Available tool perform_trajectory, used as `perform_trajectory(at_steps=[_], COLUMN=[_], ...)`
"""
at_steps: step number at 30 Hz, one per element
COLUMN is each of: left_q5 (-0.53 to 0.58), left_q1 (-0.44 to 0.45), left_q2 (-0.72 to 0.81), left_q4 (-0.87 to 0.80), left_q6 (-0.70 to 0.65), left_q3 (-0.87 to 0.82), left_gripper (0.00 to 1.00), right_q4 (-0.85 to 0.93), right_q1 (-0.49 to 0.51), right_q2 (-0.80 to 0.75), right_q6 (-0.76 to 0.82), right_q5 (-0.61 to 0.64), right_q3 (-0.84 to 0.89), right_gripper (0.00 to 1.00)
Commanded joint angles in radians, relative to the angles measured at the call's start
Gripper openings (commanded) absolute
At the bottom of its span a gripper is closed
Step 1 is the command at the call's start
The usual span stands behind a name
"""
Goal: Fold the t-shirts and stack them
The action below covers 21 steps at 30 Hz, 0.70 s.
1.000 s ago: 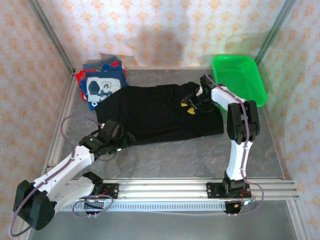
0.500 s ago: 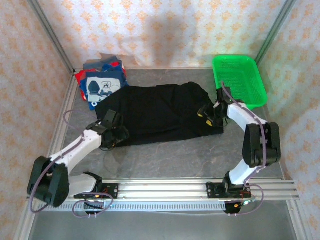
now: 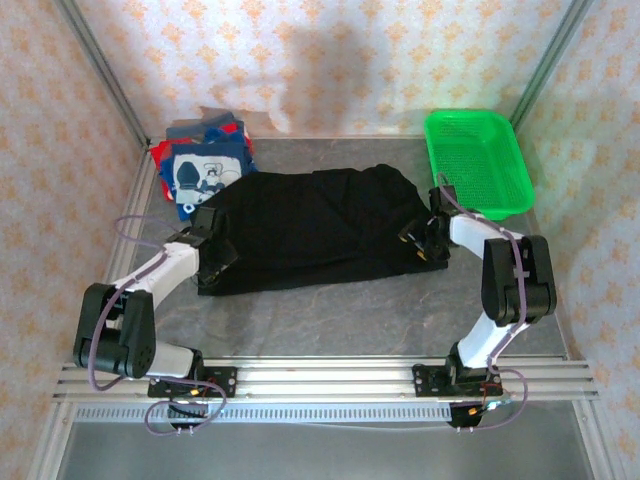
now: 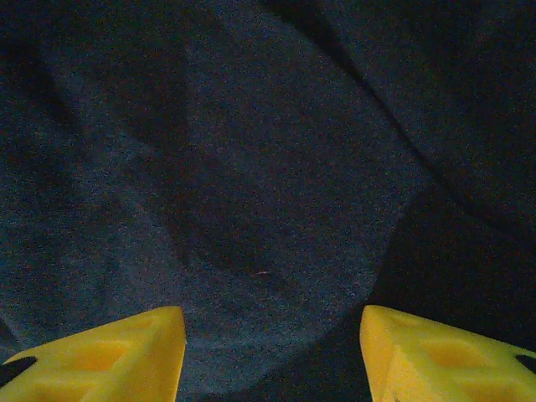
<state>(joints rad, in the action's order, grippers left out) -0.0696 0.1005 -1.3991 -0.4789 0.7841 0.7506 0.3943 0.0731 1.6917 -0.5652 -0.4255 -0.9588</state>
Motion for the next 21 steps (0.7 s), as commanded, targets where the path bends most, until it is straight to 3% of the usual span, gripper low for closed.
perform_trajectory(at_steps=[1,10,15,21], left_q5=[0.007,0.077,0.161,0.175], left_q1=[-0.012,-0.038,-0.050,-0.050], left_q2=[-0.030,-0.107,-0.066,-0.001], left_q4=[0.082,0.125,0.110,0.064], left_q6=[-0.010,0.070,0.114,0.117], left_q3=[0.003,-0.005,-0.054,-0.122], left_gripper=[0.61,0.61,0.61,0.61], right_q4=[-0.013,0.004,0.053,0.130], right_q1=[0.001,0.003,0.004,0.007], right_q2=[-0.014,-0.059,-0.111,-0.184], right_q6=[-0.013,-0.016,-0.022,-0.024], right_q5=[0.042,0.078,0.162,0.254], right_q3=[0.028,0.108,0.173,0.222], right_gripper=[0.58,0.57,0.56,0.56])
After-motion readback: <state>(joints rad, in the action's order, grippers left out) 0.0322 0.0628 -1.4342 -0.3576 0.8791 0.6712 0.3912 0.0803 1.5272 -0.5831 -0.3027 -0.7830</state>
